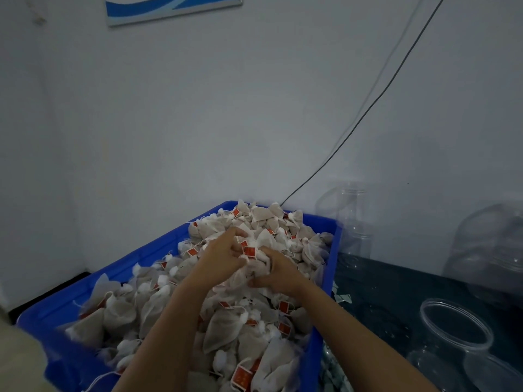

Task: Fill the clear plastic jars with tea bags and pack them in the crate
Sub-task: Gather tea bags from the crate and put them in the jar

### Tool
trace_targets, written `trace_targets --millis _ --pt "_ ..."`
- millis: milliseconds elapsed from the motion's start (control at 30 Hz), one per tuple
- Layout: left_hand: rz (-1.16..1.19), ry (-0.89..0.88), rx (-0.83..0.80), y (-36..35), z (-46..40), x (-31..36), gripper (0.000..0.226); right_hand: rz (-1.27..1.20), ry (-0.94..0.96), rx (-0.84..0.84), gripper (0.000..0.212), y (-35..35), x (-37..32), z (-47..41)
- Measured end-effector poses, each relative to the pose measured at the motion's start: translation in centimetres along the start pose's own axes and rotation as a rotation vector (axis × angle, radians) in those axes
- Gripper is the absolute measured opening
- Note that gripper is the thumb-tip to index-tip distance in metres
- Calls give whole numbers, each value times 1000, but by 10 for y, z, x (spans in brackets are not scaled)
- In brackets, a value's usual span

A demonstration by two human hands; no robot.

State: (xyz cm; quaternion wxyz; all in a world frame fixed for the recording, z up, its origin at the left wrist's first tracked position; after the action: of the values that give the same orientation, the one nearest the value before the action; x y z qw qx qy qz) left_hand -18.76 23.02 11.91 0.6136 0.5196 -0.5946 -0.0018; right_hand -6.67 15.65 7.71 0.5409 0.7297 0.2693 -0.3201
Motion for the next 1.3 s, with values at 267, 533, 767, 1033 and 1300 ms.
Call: trace_targets --millis 267,533,767,1033,1300 --pt "-452 200 -258 0 8 -28 42 -90 -123 -7 54 5 2 3" --pt "-516 276 -316 -4 14 -34 43 -161 -135 -20 47 5 0 6" --pt "-483 198 -43 11 7 -26 10 -380 -153 70 43 9 6 6" --pt "332 213 28 3 -3 -8 20 -635 -101 95 37 14 -3 8" --pt "884 268 183 -5 9 -3 44 -799 -169 95 44 13 -12 20"
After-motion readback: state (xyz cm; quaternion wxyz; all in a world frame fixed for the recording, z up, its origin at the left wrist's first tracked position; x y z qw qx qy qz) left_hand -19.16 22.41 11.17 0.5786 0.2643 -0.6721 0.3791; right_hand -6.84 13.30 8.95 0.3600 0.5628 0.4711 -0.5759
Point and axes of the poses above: each hand's wrist, its own z-axis away from the middle knuckle, its own y-axis out of the back of the hand, x = y × z, the point moved 5 cm from there along -z, towards the middle knuckle, and after that the axes turned 5 degrees about -x, right-handed, at the moved point
